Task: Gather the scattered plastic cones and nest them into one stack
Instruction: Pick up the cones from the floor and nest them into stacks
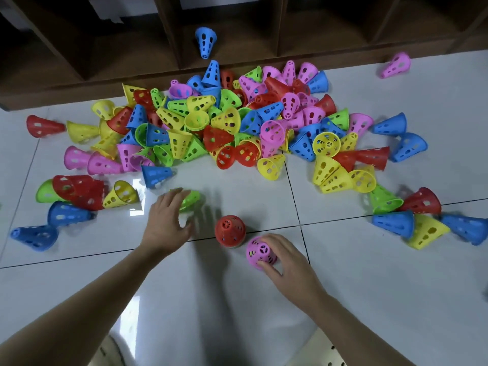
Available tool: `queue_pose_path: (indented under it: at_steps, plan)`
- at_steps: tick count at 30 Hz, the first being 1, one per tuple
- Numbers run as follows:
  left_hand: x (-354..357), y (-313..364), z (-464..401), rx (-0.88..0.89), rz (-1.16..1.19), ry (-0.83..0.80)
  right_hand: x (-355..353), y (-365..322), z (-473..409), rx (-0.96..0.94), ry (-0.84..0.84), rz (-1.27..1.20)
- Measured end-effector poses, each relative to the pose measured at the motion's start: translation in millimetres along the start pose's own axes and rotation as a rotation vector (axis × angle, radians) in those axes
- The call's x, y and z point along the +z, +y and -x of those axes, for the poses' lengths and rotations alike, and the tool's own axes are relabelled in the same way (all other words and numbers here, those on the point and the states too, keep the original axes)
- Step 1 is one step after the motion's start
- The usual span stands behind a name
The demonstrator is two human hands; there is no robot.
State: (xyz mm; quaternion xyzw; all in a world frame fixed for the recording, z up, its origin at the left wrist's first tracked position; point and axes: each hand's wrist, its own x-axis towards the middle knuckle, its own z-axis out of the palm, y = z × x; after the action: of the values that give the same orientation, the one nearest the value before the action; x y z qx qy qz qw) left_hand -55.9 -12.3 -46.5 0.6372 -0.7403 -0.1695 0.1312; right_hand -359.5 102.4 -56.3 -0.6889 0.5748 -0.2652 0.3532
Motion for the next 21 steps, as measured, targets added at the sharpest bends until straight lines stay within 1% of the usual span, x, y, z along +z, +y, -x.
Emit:
queue_pose_path:
  at_steps: [2,5,7,10,11,12,15,17,19,21]
  plan:
    - [0.7,-14.7,-19.0,-0.038,-0.148,-0.050,-1.9,3.5,-3.4,0.022,0.025,0.002]
    - [-0.4,-25.7,-39.2,-0.109,-0.263,-0.198,-9.6,7.6,-14.9,0.028,0.067,0.003]
    - [-0.9,-24.6,-44.5,-0.142,-0.281,-0.270,-16.0,10.6,-25.4,0.030,0.097,-0.005]
    - [-3.3,-18.4,-39.8,-0.146,-0.254,-0.259,-23.9,16.3,-42.4,0.036,0.140,-0.011]
    - [-4.2,-14.5,-36.8,-0.145,-0.194,-0.221,-26.0,18.1,-47.6,0.038,0.148,-0.009]
    - [-6.2,-7.6,-32.0,-0.154,-0.076,-0.162,-27.8,20.0,-52.0,0.040,0.151,-0.010]
    - [-19.8,29.7,-12.9,-0.208,0.423,0.041,-31.3,23.9,-60.0,0.038,0.162,-0.002]
    - [-30.7,58.8,3.7,-0.171,0.646,0.076,-32.0,24.8,-62.5,0.048,0.171,0.008]
    - [-36.7,81.0,21.6,-0.076,0.713,0.046,-31.6,24.7,-64.2,0.066,0.186,-0.001]
    - [-32.7,92.8,36.1,-0.007,0.692,-0.015,-31.7,22.8,-64.3,0.095,0.195,-0.021]
